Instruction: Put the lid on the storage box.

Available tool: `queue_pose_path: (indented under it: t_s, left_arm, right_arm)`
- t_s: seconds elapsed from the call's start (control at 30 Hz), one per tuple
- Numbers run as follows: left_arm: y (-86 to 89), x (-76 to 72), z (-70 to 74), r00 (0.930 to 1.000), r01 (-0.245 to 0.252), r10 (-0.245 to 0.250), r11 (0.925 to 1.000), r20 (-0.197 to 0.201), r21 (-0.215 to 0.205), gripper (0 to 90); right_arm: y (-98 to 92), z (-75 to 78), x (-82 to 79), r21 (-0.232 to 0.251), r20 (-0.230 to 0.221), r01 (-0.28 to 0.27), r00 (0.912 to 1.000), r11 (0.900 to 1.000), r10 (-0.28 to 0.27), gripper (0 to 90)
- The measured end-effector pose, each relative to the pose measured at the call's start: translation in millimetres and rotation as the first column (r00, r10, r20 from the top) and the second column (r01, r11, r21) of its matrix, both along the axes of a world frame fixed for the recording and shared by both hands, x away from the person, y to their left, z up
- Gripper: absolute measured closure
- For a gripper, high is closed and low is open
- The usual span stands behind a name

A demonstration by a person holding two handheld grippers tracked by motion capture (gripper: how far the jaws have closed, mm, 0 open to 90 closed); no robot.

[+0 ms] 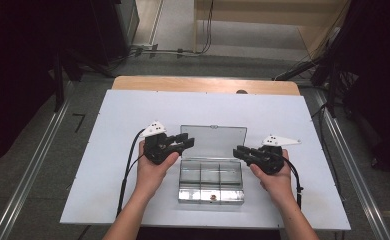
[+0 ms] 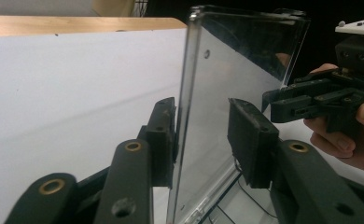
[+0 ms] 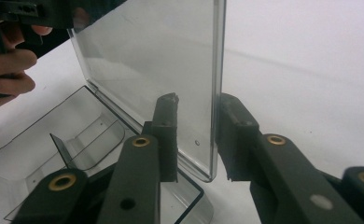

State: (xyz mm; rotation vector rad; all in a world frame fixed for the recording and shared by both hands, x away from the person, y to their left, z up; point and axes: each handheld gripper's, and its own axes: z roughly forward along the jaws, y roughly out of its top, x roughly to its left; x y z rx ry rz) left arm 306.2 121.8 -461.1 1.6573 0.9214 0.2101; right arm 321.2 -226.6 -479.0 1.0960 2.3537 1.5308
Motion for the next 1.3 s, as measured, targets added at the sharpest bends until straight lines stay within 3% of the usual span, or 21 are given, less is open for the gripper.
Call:
queue_pose_path:
  t_s: [0.23, 0.67, 0.93, 1.3]
  left_arm:
    - [0.4, -3.9, 1.2, 0.9998, 0.021, -0.021, 0.9997, 0.001, -0.010, 62.2]
    - [-0.4, -11.4, 2.4, 0.9991, 0.041, -0.041, 0.9992, 0.015, 0.000, 61.4]
    - [0.2, -15.1, 2.3, 0.9981, 0.058, -0.058, 0.9983, 0.019, 0.001, 60.7]
    - [0.8, -20.5, 2.0, 0.9969, 0.074, -0.074, 0.9972, 0.025, 0.009, 59.8]
  right_arm:
    - [1.8, 9.4, -3.8, 0.000, 0.000, 0.008, 1.0000, 1.000, -0.008, 58.2]
    - [-2.8, 41.8, -16.5, 0.030, 0.078, 0.024, 0.9966, 0.999, -0.026, 53.3]
    - [0.9, 49.6, -21.1, 0.037, 0.098, 0.013, 0.9951, 0.999, -0.016, 52.9]
    - [3.3, 51.1, -24.3, 0.036, 0.106, -0.009, 0.9944, 0.999, 0.006, 59.0]
